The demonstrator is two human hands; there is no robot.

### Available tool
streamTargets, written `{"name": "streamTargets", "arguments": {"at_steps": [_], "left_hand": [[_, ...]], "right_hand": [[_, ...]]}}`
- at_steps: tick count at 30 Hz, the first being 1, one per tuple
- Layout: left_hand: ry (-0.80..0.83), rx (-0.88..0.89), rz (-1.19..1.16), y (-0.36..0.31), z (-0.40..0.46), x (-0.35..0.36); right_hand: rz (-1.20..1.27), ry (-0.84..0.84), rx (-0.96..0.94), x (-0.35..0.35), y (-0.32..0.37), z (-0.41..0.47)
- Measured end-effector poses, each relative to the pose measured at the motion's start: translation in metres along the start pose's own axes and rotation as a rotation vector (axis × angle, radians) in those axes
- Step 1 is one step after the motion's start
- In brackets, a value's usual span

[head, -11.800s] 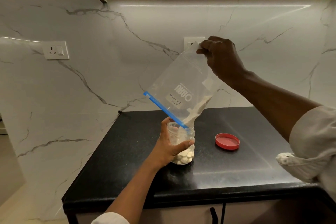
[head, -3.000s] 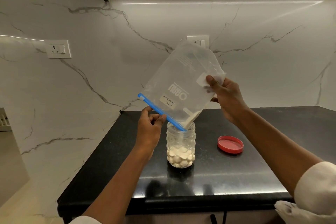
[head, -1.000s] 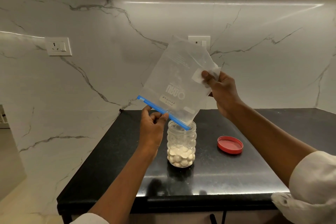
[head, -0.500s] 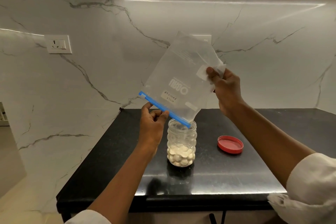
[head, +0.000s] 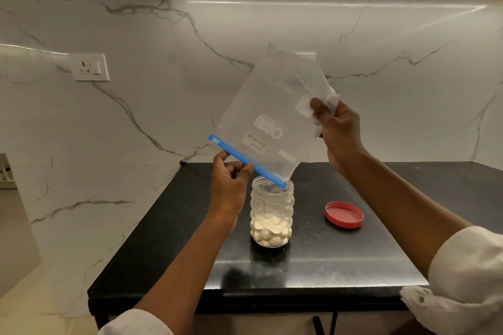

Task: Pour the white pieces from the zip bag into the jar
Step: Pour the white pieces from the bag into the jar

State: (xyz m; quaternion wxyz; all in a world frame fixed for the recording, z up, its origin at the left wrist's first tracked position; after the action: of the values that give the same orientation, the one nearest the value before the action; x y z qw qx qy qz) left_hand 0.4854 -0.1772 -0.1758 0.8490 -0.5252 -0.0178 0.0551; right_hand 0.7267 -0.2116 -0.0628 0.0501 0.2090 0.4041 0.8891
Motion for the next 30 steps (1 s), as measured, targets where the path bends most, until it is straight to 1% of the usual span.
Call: {"name": "streamTargets", "arguments": {"at_steps": [3,7,11,20,23,26,30], "left_hand": [[-0.004,0.001,-0.002,0.000,0.000,0.000],[-0.003,0.004,-0.010,0.000,-0.002,0.001],[-0.010,-0.007,-0.019,0.003,-0.003,0.000],[-0.001,-0.028,-0.039,0.009,-0.004,0.000],[-0.013,-0.031,-0.037,0.009,-0.003,-0.004],[-0.010,-0.020,-0.038,0.006,-0.003,-0.002],[-0.010,-0.020,-0.031,0.006,-0.003,-0.001]], "right_hand": [[-0.017,0.012,0.033,0.001,-0.004,-0.002],[-0.008,-0.006,-0.003,0.001,0.004,-0.001],[-0.005,0.045,0.036,0.010,-0.002,-0.004],[0.017,0.026,-0.009,0.012,0.002,-0.006],[0.024,0.037,0.027,0.015,-0.001,-0.007],[0.028,0.007,-0.005,0.010,0.002,-0.005],[0.022,0.048,0.033,0.013,-0.001,-0.005]]}}
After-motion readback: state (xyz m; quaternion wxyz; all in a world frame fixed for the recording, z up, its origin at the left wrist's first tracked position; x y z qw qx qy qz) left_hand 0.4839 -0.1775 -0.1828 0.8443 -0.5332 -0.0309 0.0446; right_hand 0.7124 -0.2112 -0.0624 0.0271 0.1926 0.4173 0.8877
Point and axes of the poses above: each hand's wrist, its own z-axis towards the middle knuckle, its own x-axis out of the palm, y = z × x, the point moved 10 cm from there along z, towards the middle knuckle, and after that the axes turned 10 degrees about z, right-handed, at the moved point
